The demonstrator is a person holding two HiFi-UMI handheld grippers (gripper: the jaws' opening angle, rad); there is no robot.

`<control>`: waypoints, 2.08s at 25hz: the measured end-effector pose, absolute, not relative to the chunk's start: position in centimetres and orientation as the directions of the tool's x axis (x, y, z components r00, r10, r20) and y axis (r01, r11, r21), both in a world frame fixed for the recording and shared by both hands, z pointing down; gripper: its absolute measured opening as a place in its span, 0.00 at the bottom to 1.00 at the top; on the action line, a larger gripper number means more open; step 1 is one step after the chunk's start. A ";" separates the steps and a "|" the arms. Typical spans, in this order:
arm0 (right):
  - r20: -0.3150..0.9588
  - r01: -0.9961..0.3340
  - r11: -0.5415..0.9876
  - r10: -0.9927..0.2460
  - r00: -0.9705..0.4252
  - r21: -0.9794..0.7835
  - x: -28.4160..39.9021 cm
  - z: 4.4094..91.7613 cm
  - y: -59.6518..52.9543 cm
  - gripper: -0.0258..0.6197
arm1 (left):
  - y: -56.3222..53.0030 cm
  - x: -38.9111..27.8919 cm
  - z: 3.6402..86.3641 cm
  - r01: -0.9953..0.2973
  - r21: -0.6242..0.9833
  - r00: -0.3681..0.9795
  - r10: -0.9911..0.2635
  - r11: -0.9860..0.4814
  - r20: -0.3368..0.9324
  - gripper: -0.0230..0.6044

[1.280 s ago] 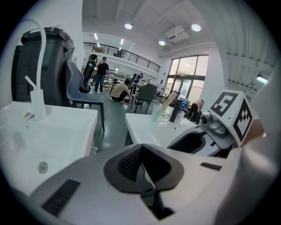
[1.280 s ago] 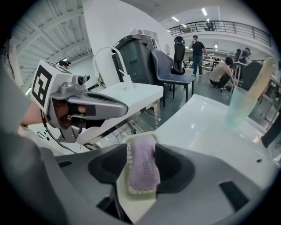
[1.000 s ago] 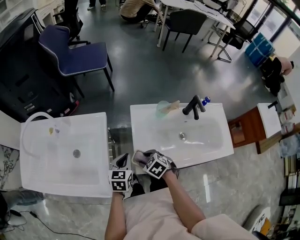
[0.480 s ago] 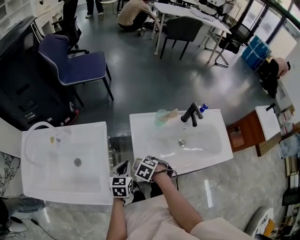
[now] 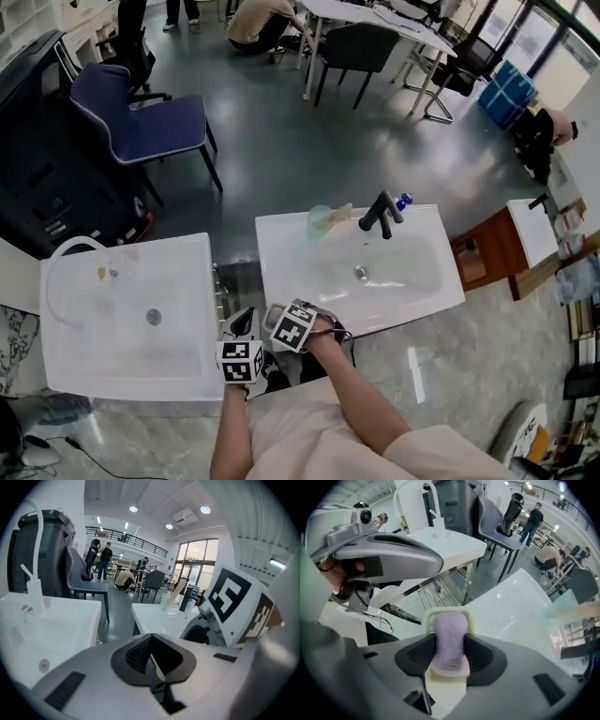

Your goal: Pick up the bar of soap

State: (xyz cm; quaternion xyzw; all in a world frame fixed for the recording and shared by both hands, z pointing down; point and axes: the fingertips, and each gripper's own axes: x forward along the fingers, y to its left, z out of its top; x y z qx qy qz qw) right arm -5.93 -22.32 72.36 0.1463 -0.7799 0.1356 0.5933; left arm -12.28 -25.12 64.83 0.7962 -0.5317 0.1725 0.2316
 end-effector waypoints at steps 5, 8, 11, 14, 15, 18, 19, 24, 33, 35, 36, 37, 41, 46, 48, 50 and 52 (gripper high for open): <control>0.943 -0.435 0.900 -0.110 -0.314 -0.040 -5.9 71.8 -22.2 0.33 | -25.1 -12.9 64.0 -0.933 0.174 0.359 -0.784 -0.315 0.507 0.04; 0.936 -0.440 0.897 -0.126 -0.329 -0.034 -5.6 71.6 -22.1 0.33 | -25.0 -13.2 63.6 -0.936 0.172 0.352 -0.790 -0.308 0.502 0.04; 0.924 -0.446 0.895 -0.148 -0.353 -0.027 -5.6 71.2 -22.0 0.33 | -24.9 -13.6 63.6 -0.938 0.171 0.345 -0.793 -0.300 0.502 0.04; 0.913 -0.457 0.889 -0.160 -0.376 -0.033 -5.6 71.0 -21.8 0.33 | -24.6 -13.9 63.5 -0.940 0.169 0.342 -0.793 -0.297 0.504 0.04; 0.909 -0.466 0.884 -0.165 -0.382 -0.036 -5.5 71.0 -21.8 0.33 | -24.5 -14.0 63.5 -0.940 0.168 0.341 -0.793 -0.297 0.505 0.04; 0.887 -0.515 0.855 -0.190 -0.420 -0.061 -5.4 71.0 -22.2 0.33 | -24.3 -14.2 63.6 -0.941 0.167 0.339 -0.792 -0.295 0.507 0.04; 0.878 -0.530 0.845 -0.200 -0.435 -0.070 -5.5 70.8 -22.3 0.33 | -24.2 -14.2 63.7 -0.940 0.167 0.340 -0.791 -0.297 0.508 0.04; 0.838 -0.581 0.808 -0.250 -0.484 -0.095 -5.5 69.8 -22.8 0.33 | -23.8 -13.9 63.6 -0.937 0.156 0.347 -0.782 -0.313 0.517 0.04; 0.712 -0.684 0.703 -0.378 -0.592 -0.196 -4.8 67.0 -24.6 0.32 | -23.8 -14.5 62.8 -0.946 0.108 0.316 -0.800 -0.305 0.511 0.04; 0.683 -0.695 0.686 -0.403 -0.609 -0.216 -4.8 66.3 -24.9 0.32 | -23.9 -14.9 62.7 -0.951 0.097 0.300 -0.807 -0.292 0.509 0.04; 0.669 -0.698 0.680 -0.413 -0.618 -0.225 -4.7 66.0 -25.1 0.32 | -23.9 -15.0 62.6 -0.953 0.095 0.294 -0.809 -0.287 0.508 0.04; 0.654 -0.700 0.674 -0.423 -0.628 -0.236 -4.7 65.7 -25.2 0.32 | -23.9 -15.1 62.6 -0.955 0.094 0.290 -0.811 -0.283 0.507 0.04; 0.589 -0.701 0.646 -0.451 -0.670 -0.302 -4.9 64.8 -25.5 0.32 | -24.0 -15.5 62.3 -0.959 0.057 0.267 -0.819 -0.277 0.509 0.04; 0.518 -0.708 0.615 -0.503 -0.692 -0.349 -4.8 64.1 -25.6 0.32 | -23.8 -15.7 62.0 -0.962 0.043 0.253 -0.826 -0.268 0.504 0.04; 0.480 -0.712 0.597 -0.533 -0.696 -0.370 -4.6 63.6 -25.9 0.32 | -23.8 -15.7 61.8 -0.962 0.043 0.256 -0.826 -0.271 0.503 0.04; 0.444 -0.705 0.581 -0.549 -0.709 -0.407 -4.4 63.3 -26.1 0.32 | -23.8 -15.6 62.0 -0.960 0.040 0.259 -0.821 -0.278 0.508 0.04; 0.422 -0.695 0.567 -0.553 -0.719 -0.442 -4.1 63.3 -26.0 0.32 | -23.8 -15.3 62.3 -0.957 0.037 0.265 -0.814 -0.288 0.517 0.04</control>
